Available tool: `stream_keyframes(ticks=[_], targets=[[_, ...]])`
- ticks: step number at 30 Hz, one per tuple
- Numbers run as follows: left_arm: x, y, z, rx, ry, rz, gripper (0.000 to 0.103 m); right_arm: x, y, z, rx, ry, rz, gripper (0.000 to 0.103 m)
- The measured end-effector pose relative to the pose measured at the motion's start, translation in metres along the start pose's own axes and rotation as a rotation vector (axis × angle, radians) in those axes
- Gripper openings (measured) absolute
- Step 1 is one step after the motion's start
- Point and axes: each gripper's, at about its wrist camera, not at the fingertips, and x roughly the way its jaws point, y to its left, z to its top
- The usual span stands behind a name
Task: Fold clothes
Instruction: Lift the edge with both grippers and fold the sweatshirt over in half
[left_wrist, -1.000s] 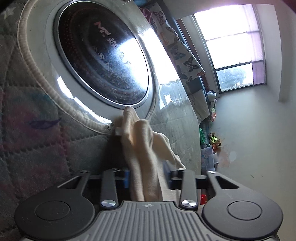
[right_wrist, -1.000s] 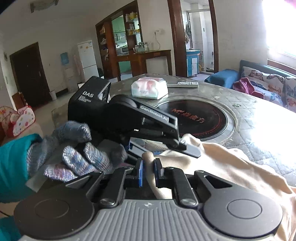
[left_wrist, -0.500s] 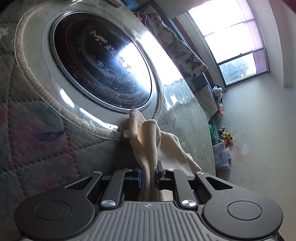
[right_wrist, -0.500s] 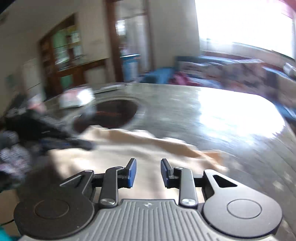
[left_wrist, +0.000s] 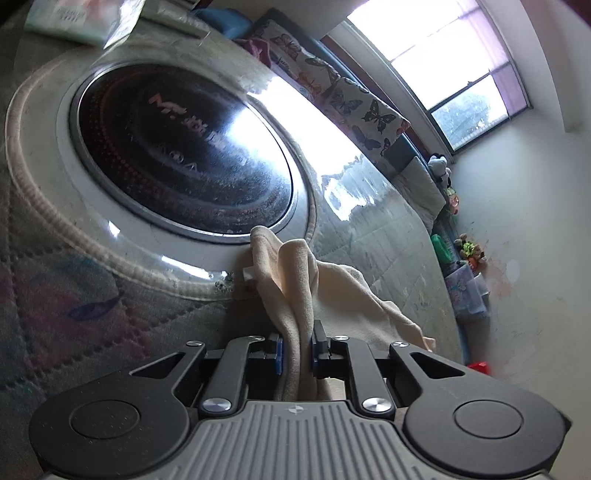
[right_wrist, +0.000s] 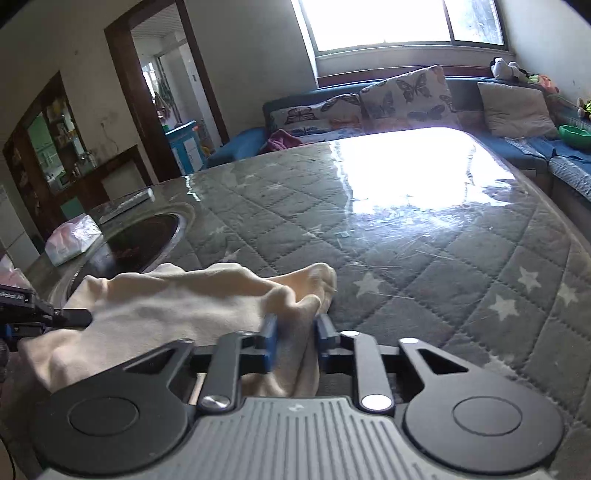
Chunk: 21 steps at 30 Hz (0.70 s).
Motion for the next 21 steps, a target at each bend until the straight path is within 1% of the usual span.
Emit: stream_keyframes(ticks=[4,8,12,16,21], targets=[[-0.004,-0.021,-0.001,0.103,-0.022,0.009,0.014,-0.016,0.002,-0.001,0.005,-0.060,0.006,0.009],[-0.001,-0.049,0.000,0.179,-0.026,-0.026,0.014,-0.036,-0.004,0.005,0.010,-0.117,-0.014,0.008],[0.022,-0.085,-0.008,0.245,0.003,-0.067,0.013,-0.055,-0.020,0.013,0.008,-0.159,-0.073,0.008],[0.051,-0.121,-0.018,0.294,0.039,-0.113,0.013,-0.079,-0.051,0.024,0.004,-0.194,-0.177,0.007],[0.084,-0.166,-0.030,0.356,0.084,-0.166,0.013,-0.101,-0.084,0.036,0.004,-0.213,-0.289,0.006]])
